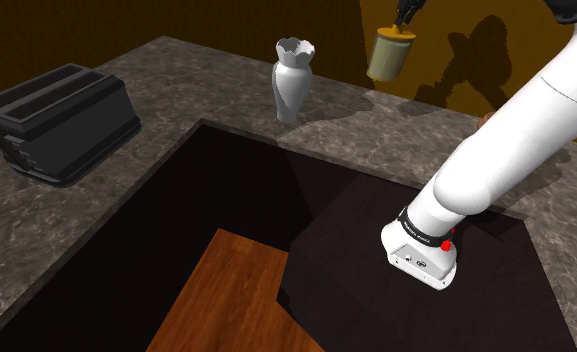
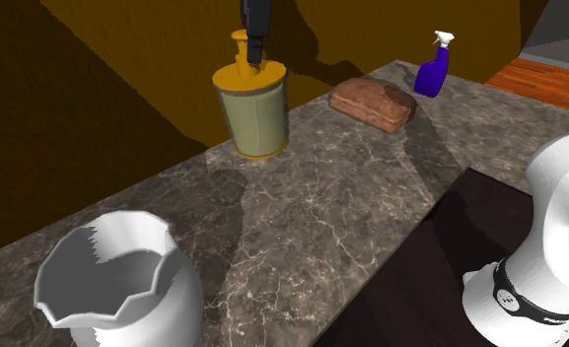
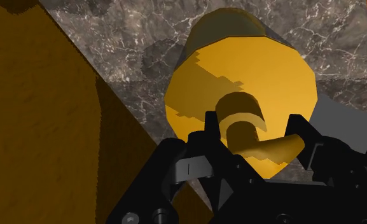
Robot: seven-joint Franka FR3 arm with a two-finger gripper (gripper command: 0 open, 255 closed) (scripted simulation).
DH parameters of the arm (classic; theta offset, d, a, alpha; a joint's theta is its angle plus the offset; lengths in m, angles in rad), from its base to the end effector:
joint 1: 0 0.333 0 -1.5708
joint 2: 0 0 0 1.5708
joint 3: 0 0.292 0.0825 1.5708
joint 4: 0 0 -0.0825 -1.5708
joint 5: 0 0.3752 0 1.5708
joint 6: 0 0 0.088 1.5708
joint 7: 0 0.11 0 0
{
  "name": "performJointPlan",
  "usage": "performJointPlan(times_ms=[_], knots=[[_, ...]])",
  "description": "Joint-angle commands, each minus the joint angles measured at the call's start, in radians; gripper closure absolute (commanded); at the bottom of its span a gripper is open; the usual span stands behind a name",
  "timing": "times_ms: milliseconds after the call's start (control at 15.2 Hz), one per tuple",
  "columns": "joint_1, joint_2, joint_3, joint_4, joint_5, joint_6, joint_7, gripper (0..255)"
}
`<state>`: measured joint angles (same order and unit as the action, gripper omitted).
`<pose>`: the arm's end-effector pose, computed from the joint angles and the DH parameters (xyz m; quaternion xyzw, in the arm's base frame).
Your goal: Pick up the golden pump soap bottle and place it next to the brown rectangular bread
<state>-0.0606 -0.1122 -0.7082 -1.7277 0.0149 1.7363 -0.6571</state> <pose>0.3742 -0.3833 0.5846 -0.9963 0.0567 -0.0641 0.0025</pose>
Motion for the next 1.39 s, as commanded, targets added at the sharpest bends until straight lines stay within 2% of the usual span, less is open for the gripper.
performJointPlan(times_ms=[0, 792, 1320], knots=[[0.0, 0.007, -0.001, 0.034, 0.004, -0.029, -0.001, 255], [-0.008, 0.08, -0.024, 0.266, 0.054, -0.207, -0.025, 255], [-0.083, 0.066, -0.108, 0.209, 0.056, -0.173, -0.187, 255]])
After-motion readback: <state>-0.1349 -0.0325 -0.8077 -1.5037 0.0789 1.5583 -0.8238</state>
